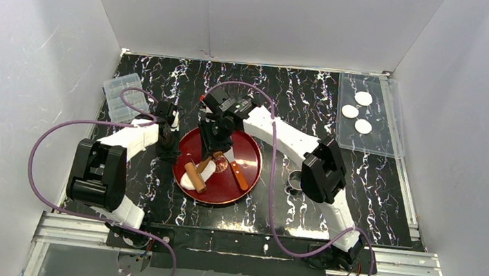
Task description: Roll out the dumpling wrappers from the dough
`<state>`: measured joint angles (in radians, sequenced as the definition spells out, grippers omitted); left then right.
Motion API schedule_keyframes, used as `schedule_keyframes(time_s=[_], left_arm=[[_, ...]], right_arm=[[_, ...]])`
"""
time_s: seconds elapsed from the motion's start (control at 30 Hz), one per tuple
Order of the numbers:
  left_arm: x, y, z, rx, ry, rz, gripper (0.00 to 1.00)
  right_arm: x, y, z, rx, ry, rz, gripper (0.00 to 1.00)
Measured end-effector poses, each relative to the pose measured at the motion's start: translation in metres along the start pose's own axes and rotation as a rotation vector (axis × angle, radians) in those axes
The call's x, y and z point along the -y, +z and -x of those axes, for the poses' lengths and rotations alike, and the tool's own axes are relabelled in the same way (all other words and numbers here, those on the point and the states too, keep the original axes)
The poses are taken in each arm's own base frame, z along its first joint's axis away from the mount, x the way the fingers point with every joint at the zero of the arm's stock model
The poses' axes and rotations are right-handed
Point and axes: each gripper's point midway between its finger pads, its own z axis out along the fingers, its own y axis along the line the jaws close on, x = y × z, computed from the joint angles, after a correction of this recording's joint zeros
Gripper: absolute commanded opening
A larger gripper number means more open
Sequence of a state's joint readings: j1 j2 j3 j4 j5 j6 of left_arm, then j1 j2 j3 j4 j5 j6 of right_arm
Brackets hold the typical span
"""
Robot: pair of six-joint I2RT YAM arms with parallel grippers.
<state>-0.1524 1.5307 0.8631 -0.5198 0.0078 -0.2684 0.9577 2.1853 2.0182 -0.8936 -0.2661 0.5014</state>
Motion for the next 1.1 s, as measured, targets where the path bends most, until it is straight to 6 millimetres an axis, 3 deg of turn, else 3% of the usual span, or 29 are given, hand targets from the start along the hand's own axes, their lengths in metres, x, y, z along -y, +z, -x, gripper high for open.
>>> schedule_keyframes(time_s=[0.13,0.27,0.37,0.47,0.53,0.8,0.93,1.1], left_arm=[[-0.001,0.0,0.0,-0.002,-0.001,0.004,0.0],[-0.001,0.0,0.0,-0.001,-0.001,0.004,0.0],[-0.001,0.0,0.0,-0.001,-0.001,0.004,0.0],[-0.001,0.0,0.0,-0.001,-0.001,0.004,0.0],[-0.001,0.0,0.0,-0.001,-0.001,0.004,0.0],[-0.001,0.0,0.0,0.0,-0.001,0.004,0.0],[-0.001,0.0,0.0,0.0,-0.001,0.004,0.0],[-0.001,0.0,0.0,0.0,-0.001,0.004,0.0]], right_arm=[[0.007,0.001,0.0,-0.006,0.02,0.009,0.01],[0.036,-0.005,-0.001,-0.007,0.1,0.029,0.01],[0.062,-0.022,0.003,0.023,0.141,-0.008,0.01],[0.073,-0.029,0.003,0.032,0.155,-0.033,0.01],[0.068,-0.026,0.003,0.026,0.138,-0.035,0.01],[-0.002,0.002,0.007,0.023,-0.043,-0.042,0.01],[0.005,0.0,0.007,0.038,-0.053,-0.081,0.01],[0.043,-0.014,0.006,0.062,0.02,-0.095,0.01]])
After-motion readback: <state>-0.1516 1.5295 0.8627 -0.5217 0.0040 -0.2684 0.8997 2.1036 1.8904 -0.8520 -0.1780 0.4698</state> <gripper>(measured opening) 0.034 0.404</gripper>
